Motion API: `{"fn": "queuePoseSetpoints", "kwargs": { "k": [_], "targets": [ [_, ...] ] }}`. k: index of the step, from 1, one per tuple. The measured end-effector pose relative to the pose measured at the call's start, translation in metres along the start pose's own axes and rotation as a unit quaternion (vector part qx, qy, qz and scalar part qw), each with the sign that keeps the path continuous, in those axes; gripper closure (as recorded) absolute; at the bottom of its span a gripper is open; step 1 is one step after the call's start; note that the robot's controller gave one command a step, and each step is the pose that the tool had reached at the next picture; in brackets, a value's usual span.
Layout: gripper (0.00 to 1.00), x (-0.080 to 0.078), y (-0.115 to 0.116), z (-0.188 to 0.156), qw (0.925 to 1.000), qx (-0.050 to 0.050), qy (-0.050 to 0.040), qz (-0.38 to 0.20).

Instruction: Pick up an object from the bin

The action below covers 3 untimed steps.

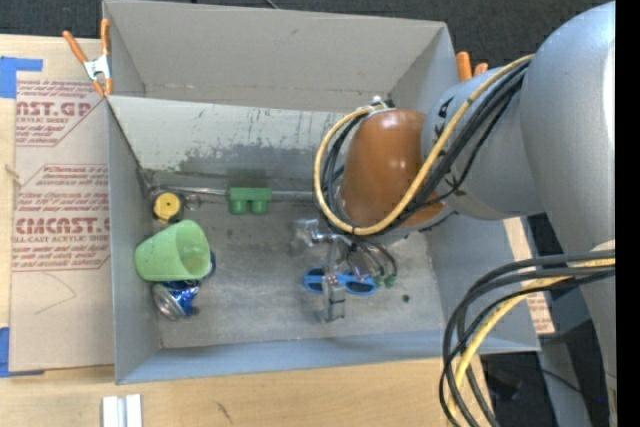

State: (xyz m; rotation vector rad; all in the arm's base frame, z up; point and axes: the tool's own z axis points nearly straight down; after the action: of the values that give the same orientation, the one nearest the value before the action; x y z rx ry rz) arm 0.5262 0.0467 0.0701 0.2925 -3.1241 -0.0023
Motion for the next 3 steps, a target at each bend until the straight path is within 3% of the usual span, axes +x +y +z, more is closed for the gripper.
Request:
{"fn": "queuePoseSetpoints", "kwargs": {
  "k": [1, 2, 3],
  "targets": [
    [1.0, -0.001, 0.0, -0.002, 1.0, 0.0, -0.0021, 0.0],
    [1.0, 0.012, 0.005, -0.05, 0.9652, 0.001, -0.003, -0.262],
    [1.0, 0.009, 0.005, -0.127, 0.9645, 0.003, -0.006, -0.264]
  ]
}}
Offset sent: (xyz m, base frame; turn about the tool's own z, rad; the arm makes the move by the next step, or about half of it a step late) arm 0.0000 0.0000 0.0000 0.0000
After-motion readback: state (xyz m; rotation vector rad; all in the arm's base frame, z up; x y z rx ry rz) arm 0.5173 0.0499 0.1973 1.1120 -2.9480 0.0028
